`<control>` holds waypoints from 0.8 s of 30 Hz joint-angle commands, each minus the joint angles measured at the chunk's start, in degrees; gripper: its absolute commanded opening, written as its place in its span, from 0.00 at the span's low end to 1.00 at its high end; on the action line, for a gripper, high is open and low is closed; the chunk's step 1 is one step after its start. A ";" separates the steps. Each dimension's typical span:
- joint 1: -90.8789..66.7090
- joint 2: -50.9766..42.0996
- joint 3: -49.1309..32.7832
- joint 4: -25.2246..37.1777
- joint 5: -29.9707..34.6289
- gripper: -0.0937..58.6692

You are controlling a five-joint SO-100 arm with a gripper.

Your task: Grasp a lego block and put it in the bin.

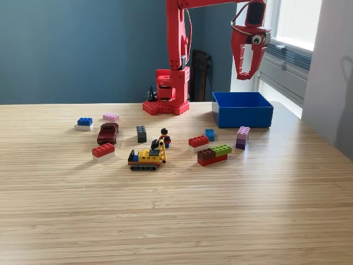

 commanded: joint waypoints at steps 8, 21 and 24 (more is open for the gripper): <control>-1.93 4.57 3.08 2.37 -5.10 0.25; 1.14 4.57 0.44 2.29 -6.15 0.35; 5.80 4.57 -2.11 2.29 -4.04 0.21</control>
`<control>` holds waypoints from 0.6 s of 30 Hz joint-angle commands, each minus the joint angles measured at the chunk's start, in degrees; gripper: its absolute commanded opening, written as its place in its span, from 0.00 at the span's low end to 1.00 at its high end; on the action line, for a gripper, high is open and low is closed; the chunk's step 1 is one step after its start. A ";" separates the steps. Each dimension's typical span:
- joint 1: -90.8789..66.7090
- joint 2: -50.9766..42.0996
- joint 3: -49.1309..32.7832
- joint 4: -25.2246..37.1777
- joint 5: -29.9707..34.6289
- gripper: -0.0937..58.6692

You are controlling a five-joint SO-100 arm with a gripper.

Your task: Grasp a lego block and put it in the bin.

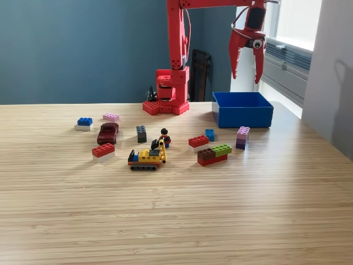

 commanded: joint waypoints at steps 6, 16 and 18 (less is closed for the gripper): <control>20.83 4.48 -7.91 2.29 4.22 0.03; 52.47 5.19 -10.37 2.29 -2.46 0.00; 57.74 5.27 -10.99 2.29 -4.92 0.00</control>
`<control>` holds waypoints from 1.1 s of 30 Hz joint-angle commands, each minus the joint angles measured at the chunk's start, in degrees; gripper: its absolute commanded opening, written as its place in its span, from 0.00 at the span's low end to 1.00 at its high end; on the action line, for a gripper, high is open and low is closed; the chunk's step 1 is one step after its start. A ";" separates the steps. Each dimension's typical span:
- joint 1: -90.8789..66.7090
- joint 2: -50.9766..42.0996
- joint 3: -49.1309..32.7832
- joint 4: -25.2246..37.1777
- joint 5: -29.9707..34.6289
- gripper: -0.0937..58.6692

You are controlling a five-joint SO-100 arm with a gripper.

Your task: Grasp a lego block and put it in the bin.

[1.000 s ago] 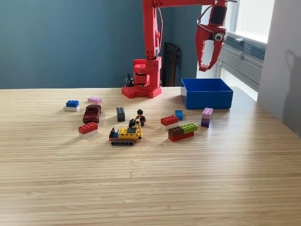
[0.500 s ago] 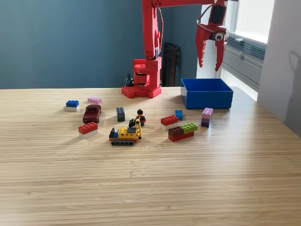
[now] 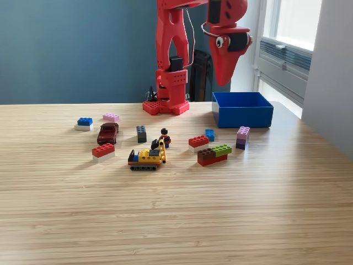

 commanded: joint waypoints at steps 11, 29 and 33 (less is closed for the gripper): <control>35.77 4.57 -5.89 0.35 -13.45 0.00; 42.19 4.57 -0.70 -5.45 -16.52 0.00; 42.01 4.57 -0.62 -5.98 -16.44 0.00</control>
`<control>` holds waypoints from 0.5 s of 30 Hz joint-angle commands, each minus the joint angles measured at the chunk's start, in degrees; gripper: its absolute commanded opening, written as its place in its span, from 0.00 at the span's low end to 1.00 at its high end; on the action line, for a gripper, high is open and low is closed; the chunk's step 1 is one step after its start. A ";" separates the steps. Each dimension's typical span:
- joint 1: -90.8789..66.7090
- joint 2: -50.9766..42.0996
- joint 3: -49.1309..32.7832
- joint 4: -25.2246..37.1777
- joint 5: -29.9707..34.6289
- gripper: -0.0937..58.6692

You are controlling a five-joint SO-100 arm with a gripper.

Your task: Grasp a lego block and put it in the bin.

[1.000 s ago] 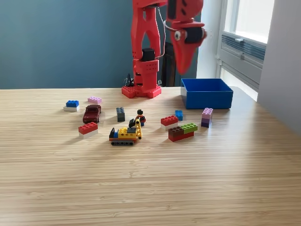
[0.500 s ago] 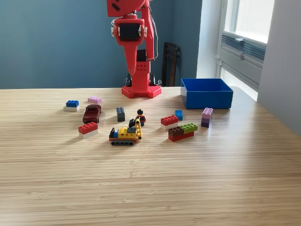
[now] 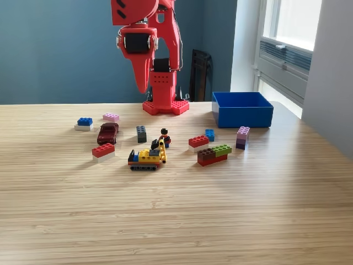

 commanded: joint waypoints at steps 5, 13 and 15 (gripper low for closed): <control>0.35 4.57 0.62 -2.46 -0.44 0.00; 0.35 4.57 2.81 -3.96 -1.23 0.00; 0.26 4.57 3.16 -4.31 -1.23 0.00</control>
